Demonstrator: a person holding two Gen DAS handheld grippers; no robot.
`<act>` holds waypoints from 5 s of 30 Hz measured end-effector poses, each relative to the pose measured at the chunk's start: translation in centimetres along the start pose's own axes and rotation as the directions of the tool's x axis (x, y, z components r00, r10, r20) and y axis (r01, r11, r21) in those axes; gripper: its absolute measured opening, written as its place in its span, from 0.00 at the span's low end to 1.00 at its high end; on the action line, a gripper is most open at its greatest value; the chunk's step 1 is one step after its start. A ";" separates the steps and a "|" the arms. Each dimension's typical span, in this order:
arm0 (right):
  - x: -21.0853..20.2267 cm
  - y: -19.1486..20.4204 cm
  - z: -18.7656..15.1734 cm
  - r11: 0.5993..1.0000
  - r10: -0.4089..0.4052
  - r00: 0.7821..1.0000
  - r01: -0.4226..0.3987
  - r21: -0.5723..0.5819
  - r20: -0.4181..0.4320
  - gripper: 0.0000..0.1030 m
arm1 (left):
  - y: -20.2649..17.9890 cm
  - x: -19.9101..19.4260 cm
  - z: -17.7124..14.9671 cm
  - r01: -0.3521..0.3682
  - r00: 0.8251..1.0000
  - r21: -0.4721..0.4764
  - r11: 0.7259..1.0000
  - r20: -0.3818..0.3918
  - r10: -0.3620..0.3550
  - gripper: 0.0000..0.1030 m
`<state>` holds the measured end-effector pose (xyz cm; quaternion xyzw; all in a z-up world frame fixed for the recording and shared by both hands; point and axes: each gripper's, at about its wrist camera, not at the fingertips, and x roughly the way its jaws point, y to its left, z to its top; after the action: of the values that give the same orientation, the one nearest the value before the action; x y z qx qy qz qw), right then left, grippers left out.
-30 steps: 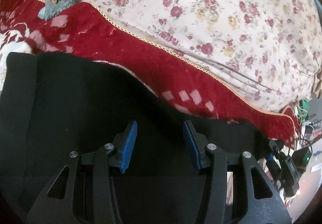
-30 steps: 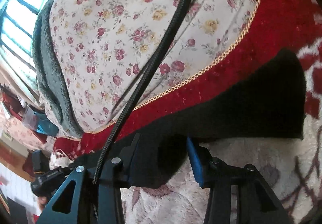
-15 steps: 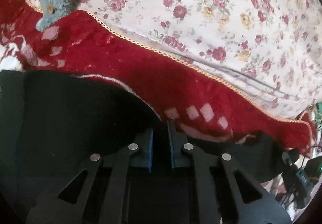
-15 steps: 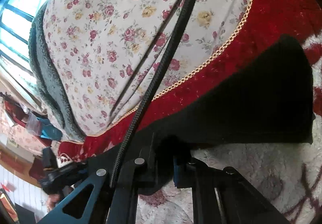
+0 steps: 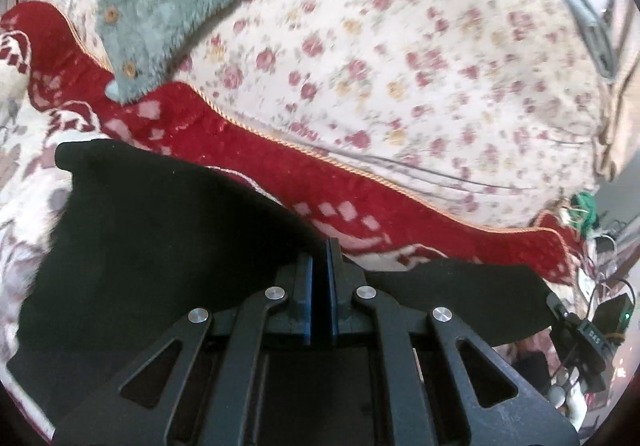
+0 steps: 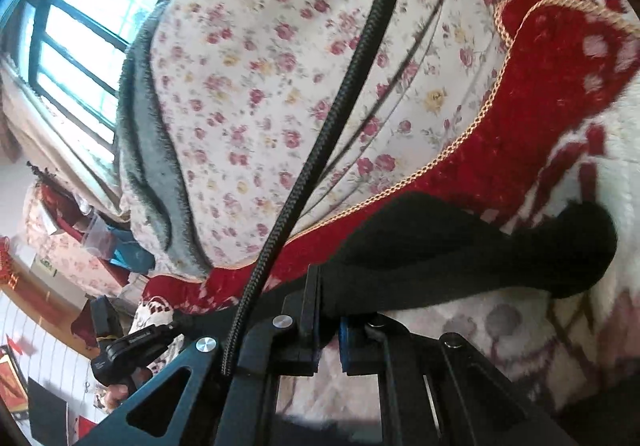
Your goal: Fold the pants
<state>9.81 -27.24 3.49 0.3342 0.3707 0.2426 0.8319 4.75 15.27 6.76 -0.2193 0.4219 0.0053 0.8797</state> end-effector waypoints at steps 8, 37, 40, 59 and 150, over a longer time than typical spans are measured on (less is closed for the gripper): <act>-5.5 1.8 -4.4 0.999 0.036 0.999 -0.037 -0.036 -0.029 0.06 | 1.2 -6.2 -5.0 -0.024 0.998 0.033 0.999 0.054 0.022 0.05; -12.7 -5.2 -9.8 0.980 -0.199 0.973 0.196 0.037 0.114 0.05 | 1.4 -4.4 -12.9 -0.121 0.993 0.081 0.989 -0.005 0.122 0.05; -13.3 -5.3 -10.4 0.949 -0.315 0.946 0.316 -0.005 0.073 0.05 | 1.1 -3.4 -13.7 -0.154 0.988 0.103 0.983 -0.012 0.156 0.05; -11.9 8.2 -13.3 0.928 -0.092 0.996 0.084 -0.363 -0.004 0.43 | 8.6 -9.8 -12.4 -0.111 0.994 -0.057 0.992 0.013 0.112 0.46; 11.7 22.4 -28.5 0.573 -0.038 0.911 -0.317 -0.756 -0.411 0.42 | 17.6 -8.9 -10.7 0.130 0.991 -0.371 0.920 0.091 -0.103 0.41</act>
<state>-8.77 5.91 0.36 -0.1071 0.3457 0.5107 0.7799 -12.36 28.52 0.82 -0.4082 0.3684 0.0413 0.8342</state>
